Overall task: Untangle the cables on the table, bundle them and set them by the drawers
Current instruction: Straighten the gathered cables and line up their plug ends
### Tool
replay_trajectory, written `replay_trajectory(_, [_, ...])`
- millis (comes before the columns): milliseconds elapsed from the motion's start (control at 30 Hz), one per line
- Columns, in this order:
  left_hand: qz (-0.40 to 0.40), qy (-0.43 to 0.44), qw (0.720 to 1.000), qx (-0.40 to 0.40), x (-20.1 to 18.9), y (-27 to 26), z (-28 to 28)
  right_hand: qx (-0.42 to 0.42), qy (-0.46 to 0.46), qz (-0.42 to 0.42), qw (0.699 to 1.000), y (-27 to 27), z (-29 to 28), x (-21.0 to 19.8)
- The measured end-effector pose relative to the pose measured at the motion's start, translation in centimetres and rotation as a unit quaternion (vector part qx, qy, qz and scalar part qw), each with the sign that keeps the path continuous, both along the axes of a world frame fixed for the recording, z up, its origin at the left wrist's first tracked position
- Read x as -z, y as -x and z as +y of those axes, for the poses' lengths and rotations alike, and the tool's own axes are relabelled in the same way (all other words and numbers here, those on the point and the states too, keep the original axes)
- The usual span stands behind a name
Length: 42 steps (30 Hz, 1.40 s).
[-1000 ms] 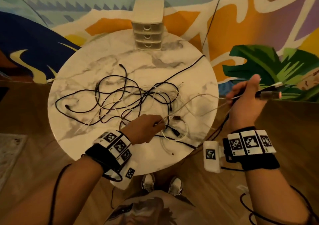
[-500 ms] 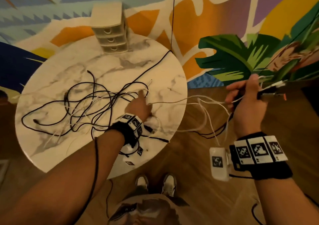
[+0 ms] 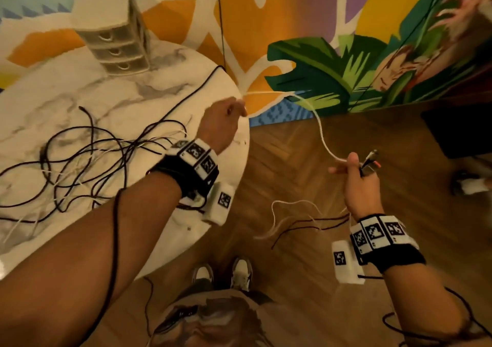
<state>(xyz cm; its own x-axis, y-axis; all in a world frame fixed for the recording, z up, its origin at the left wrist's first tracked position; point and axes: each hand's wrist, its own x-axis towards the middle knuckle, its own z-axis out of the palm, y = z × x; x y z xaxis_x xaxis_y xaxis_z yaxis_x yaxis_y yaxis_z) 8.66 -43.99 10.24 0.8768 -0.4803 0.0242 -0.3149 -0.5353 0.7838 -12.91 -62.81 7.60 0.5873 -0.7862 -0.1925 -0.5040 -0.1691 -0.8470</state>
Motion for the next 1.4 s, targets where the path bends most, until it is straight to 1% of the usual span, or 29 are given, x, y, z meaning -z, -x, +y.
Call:
replay_trajectory(67, [-0.024,0.021,0.999,-0.011,-0.2,-0.8,-1.3,-0.005,-0.011,0.031,0.999,1.6,-0.6,1.2])
replay_trajectory(133, [-0.027,0.007,1.0,-0.013,0.6,-0.9,-2.4,0.01,-0.019,0.04,0.999,3.2,-1.1,2.0])
replay_trajectory(200, [-0.024,-0.026,0.999,-0.002,1.8,-0.7,-3.1,0.03,-0.015,0.033,0.999,4.6,-1.6,2.2])
replay_trajectory(267, [0.001,-0.063,0.998,0.013,3.4,-0.6,-3.7,0.047,-0.014,0.02,0.999,5.6,-2.0,1.8])
replay_trajectory(300, [0.026,-0.091,0.995,0.013,3.8,-0.4,-4.0,0.052,-0.016,0.01,0.998,5.8,-2.0,1.4])
replay_trajectory(367, [0.071,-0.18,0.981,0.028,4.5,0.8,-4.8,0.059,-0.019,-0.014,0.998,6.2,-2.1,0.5])
replay_trajectory(433, [0.065,-0.261,0.961,0.07,4.9,2.9,-5.8,0.063,-0.019,-0.038,0.997,6.2,-2.2,-0.4])
replay_trajectory(500, [0.046,-0.274,0.95,0.141,4.5,5.6,-7.0,0.061,-0.021,-0.058,0.996,5.9,-2.0,-1.3])
replay_trajectory(567, [0.05,-0.229,0.945,0.227,3.6,8.2,-8.2,0.05,-0.032,-0.074,0.995,5.7,-1.8,-2.1])
replay_trajectory(600, [0.051,-0.188,0.94,0.279,2.9,9.3,-8.7,0.038,-0.027,-0.08,0.996,5.6,-1.7,-2.6])
replay_trajectory(633, [0.046,-0.153,0.93,0.332,2.0,10.3,-9.2,0.017,-0.002,-0.082,0.996,5.4,-1.6,-3.1])
replay_trajectory(700, [0.036,-0.096,0.901,0.422,-0.3,11.8,-10.3,-0.03,0.077,-0.1,0.991,4.7,-1.4,-4.4])
replay_trajectory(733, [0.045,-0.073,0.889,0.449,-1.5,12.4,-10.8,-0.048,0.1,-0.123,0.986,4.2,-1.3,-5.1])
replay_trajectory(767, [0.057,-0.052,0.881,0.468,-2.7,12.9,-11.3,-0.059,0.104,-0.14,0.983,3.7,-1.1,-5.9])
replay_trajectory(800, [0.06,-0.039,0.874,0.481,-3.6,13.1,-11.7,-0.063,0.095,-0.149,0.982,3.0,-0.9,-6.6])
replay_trajectory(833, [0.041,-0.049,0.869,0.491,-4.5,13.2,-12.1,-0.065,0.076,-0.157,0.983,2.6,-0.8,-7.1])
replay_trajectory(900, [-0.008,-0.075,0.87,0.487,-5.5,13.0,-12.6,-0.066,0.018,-0.177,0.982,2.0,-0.6,-8.1])
replay_trajectory(933, [-0.003,-0.062,0.873,0.483,-5.8,12.8,-12.7,-0.074,-0.006,-0.179,0.981,1.8,-0.7,-8.2])
replay_trajectory(967, [0.039,-0.032,0.878,0.476,-6.1,12.6,-12.6,-0.092,-0.041,-0.182,0.978,1.8,-0.7,-8.1])
replay_trajectory(1000, [0.097,0.004,0.882,0.461,-6.4,12.3,-12.4,-0.114,-0.092,-0.194,0.97,1.8,-0.6,-7.8])
replay_trajectory(1033, [0.141,0.026,0.887,0.44,-6.6,11.9,-12.2,-0.132,-0.14,-0.206,0.96,1.8,-0.4,-7.0])
replay_trajectory(1067, [0.168,0.036,0.892,0.418,-6.8,11.5,-11.9,-0.151,-0.169,-0.204,0.952,1.9,-0.4,-5.9])
replay_trajectory(1100, [0.185,0.041,0.894,0.405,-7.1,11.1,-11.5,-0.171,-0.179,-0.181,0.952,1.9,-0.1,-4.6])
replay_trajectory(1133, [0.197,0.051,0.894,0.399,-7.5,10.8,-11.2,-0.182,-0.169,-0.148,0.957,1.9,0.2,-3.4])
replay_trajectory(1200, [0.179,0.069,0.9,0.391,-8.6,10.1,-10.4,-0.168,-0.139,-0.083,0.972,1.6,0.8,-0.6])
replay_trajectory(1267, [0.129,0.077,0.912,0.382,-9.5,9.4,-9.8,-0.104,-0.127,-0.039,0.986,1.3,0.9,2.7])
replay_trajectory(1333, [0.091,0.088,0.921,0.369,-10.1,9.0,-9.4,-0.034,-0.158,0.0,0.987,1.3,0.9,5.7])
replay_trajectory(1400, [0.066,0.094,0.929,0.352,-10.4,8.6,-8.9,-0.011,-0.181,0.073,0.981,1.2,1.2,8.3])
